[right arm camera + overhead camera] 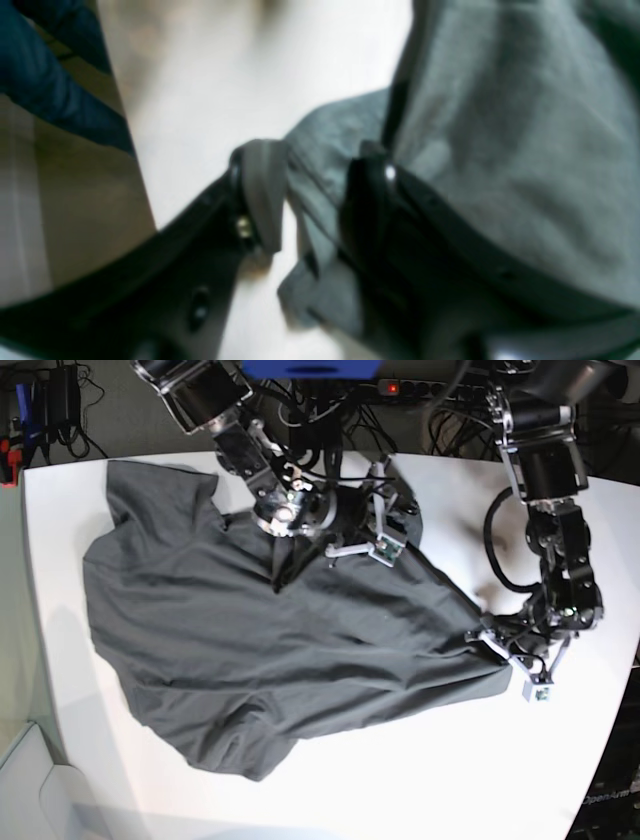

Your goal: Layout the t-shirt on the table in an organized manner, then fold the t-shirt properly

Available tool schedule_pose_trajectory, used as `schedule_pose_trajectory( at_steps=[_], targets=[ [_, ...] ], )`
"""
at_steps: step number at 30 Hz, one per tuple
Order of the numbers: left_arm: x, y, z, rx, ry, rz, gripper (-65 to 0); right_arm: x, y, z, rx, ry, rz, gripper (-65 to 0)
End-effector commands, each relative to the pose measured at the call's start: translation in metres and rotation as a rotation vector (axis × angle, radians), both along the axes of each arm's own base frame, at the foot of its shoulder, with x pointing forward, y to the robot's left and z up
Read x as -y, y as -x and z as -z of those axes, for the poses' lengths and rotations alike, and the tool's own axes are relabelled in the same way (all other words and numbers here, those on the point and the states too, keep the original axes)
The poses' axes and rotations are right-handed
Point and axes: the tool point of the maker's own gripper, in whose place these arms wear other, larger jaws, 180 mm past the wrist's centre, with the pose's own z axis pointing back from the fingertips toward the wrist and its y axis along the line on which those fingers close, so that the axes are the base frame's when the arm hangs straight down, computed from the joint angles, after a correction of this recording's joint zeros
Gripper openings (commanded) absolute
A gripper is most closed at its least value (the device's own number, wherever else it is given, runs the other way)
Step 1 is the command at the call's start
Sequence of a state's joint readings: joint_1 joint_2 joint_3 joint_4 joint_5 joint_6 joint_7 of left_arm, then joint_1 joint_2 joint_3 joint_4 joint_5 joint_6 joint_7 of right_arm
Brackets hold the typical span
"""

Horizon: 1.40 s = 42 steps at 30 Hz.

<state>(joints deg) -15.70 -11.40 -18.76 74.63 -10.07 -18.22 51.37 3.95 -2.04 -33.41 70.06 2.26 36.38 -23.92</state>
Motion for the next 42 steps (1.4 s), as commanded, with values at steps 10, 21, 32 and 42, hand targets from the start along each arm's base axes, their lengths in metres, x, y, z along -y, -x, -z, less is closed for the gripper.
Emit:
schedule_pose_trajectory(
  at_steps=[10, 21, 32, 42],
  targets=[
    [-0.005, -0.028, -0.041, 0.108, -0.008, -0.004, -64.2, 0.012, 0.015, 0.022, -0.051, 0.092, -0.023, -65.0],
    [-0.005, -0.043, -0.076, 0.201, -0.026, -0.002, -64.2, 0.002, 0.044, 0.011, -0.063, 0.037, -0.024, -65.0],
    [-0.008, -0.032, -0.059, 0.158, -0.036, -0.004, -64.2, -0.011, 0.072, 0.014, -0.085, 0.035, -0.088, -65.0],
    [-0.040, -0.029, -0.068, 0.156, -0.110, -0.022, -64.2, -0.011, 0.072, 0.014, -0.083, 0.035, -0.090, -65.0]
  ],
)
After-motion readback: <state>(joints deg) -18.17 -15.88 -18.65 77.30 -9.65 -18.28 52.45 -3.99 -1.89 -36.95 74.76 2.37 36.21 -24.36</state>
